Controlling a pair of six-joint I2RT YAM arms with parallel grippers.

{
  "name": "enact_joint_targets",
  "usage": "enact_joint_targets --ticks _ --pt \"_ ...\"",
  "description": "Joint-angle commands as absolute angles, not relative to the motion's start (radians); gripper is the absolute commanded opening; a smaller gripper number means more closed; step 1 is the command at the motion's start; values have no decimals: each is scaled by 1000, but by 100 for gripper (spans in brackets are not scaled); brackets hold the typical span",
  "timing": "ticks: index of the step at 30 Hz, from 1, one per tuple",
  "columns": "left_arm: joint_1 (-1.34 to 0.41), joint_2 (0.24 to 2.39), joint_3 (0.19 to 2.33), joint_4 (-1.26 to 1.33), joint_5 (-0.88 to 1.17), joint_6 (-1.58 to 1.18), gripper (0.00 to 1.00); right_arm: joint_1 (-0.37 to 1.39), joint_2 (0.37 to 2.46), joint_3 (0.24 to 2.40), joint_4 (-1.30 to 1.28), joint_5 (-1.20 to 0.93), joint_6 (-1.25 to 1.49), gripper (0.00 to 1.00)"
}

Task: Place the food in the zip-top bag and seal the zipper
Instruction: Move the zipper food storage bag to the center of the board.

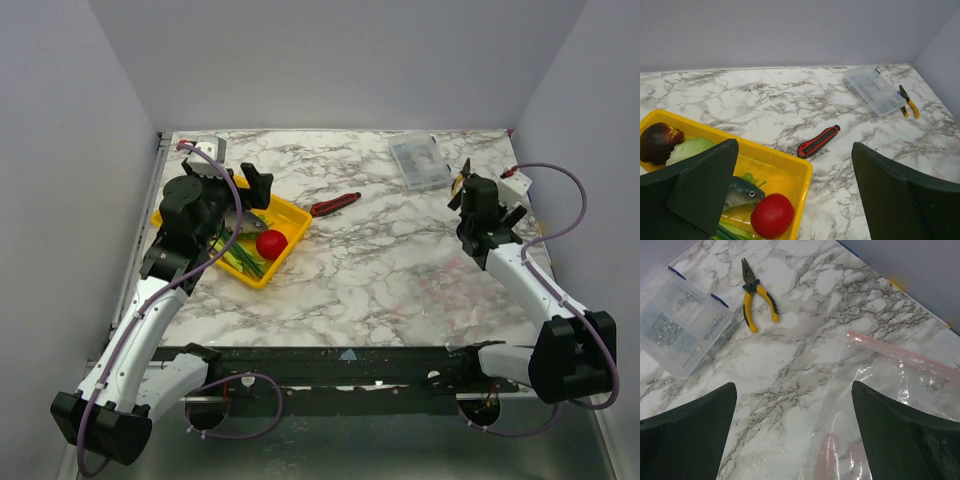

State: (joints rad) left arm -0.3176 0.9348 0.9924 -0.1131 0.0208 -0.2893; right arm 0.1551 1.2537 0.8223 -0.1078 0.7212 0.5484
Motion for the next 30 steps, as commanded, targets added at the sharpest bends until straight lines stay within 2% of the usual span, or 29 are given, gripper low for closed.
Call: enact_joint_targets --ticks 1,8,13,19,25,28,30 --pt "-328 928 1006 -125 65 -306 99 150 1210 782 -142 726 539 100" --pt "-333 923 996 -115 87 -329 98 7 1256 761 -247 643 761 100" --pt "-339 928 991 -110 99 -340 98 -221 1277 695 -281 515 874 100" --pt "-351 933 989 -107 118 -353 98 -329 1301 672 -342 570 902 100" --pt "-356 931 989 -109 125 -357 99 -372 1360 667 -311 352 830 100" --pt "-356 932 991 -109 133 -361 99 -367 1365 659 -255 129 752 100" --pt "-356 937 992 -109 142 -365 99 -332 1354 642 -242 73 761 100"
